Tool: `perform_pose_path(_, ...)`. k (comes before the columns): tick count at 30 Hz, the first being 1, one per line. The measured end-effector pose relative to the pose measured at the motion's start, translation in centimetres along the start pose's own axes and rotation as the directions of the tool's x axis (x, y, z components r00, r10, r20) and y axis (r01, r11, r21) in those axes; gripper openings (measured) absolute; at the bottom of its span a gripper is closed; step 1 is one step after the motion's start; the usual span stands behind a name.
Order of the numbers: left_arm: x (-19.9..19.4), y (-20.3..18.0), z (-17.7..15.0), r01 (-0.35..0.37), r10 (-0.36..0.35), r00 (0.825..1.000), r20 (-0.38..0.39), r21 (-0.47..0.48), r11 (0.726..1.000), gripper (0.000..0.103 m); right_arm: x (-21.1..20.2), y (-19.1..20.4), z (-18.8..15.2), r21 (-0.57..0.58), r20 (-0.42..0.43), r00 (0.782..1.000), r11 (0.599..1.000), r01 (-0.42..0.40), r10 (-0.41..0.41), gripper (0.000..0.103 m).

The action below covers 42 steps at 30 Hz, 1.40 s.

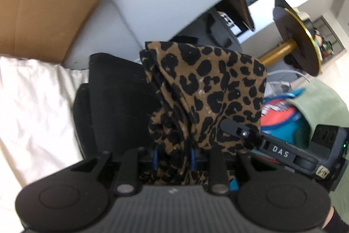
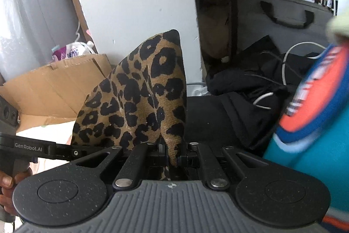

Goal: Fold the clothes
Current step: 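Lower the trousers bundle onto the black clothes with both grippers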

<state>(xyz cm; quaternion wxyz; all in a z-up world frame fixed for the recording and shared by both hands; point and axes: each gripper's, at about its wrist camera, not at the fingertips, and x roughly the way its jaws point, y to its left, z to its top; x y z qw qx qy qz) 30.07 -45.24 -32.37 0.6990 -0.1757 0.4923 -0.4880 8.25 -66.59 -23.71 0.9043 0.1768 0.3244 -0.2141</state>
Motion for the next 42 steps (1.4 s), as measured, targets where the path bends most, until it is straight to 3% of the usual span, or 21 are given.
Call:
perform_pose_path(8, 2.4, 2.8, 1.3, -0.009, 0.009, 1.0, 0.003, -0.089, 0.996, 0.026, 4.8, -1.7, 0.9, 0.083, -0.042, 0.999, 0.996, 0.012, -0.009, 0.005)
perform_pose_path(31, 4.8, 6.6, 1.6, -0.053, 0.065, 0.997, 0.044, -0.235, 0.97, 0.024, 10.3, -0.7, 2.8, -0.022, -0.054, 0.993, 0.995, 0.1, -0.101, 0.007)
perform_pose_path(34, 5.0, 7.0, 1.5, -0.077, 0.089, 0.995, 0.037, -0.249, 0.965, 0.028, 10.3, -0.2, 3.0, -0.052, -0.034, 0.991, 0.99, 0.127, -0.129, 0.018)
perform_pose_path(36, 5.0, 7.4, 1.6, -0.095, 0.106, 0.994, 0.023, -0.275, 0.957, 0.035, 9.3, 0.6, 3.1, -0.107, 0.019, 0.982, 0.976, 0.187, -0.187, 0.044)
perform_pose_path(42, 4.5, 6.2, 2.6, -0.162, 0.166, 0.986, 0.001, -0.213, 0.964, 0.036, 6.7, 1.2, 2.1, -0.075, 0.068, 0.99, 0.989, 0.131, -0.126, 0.045)
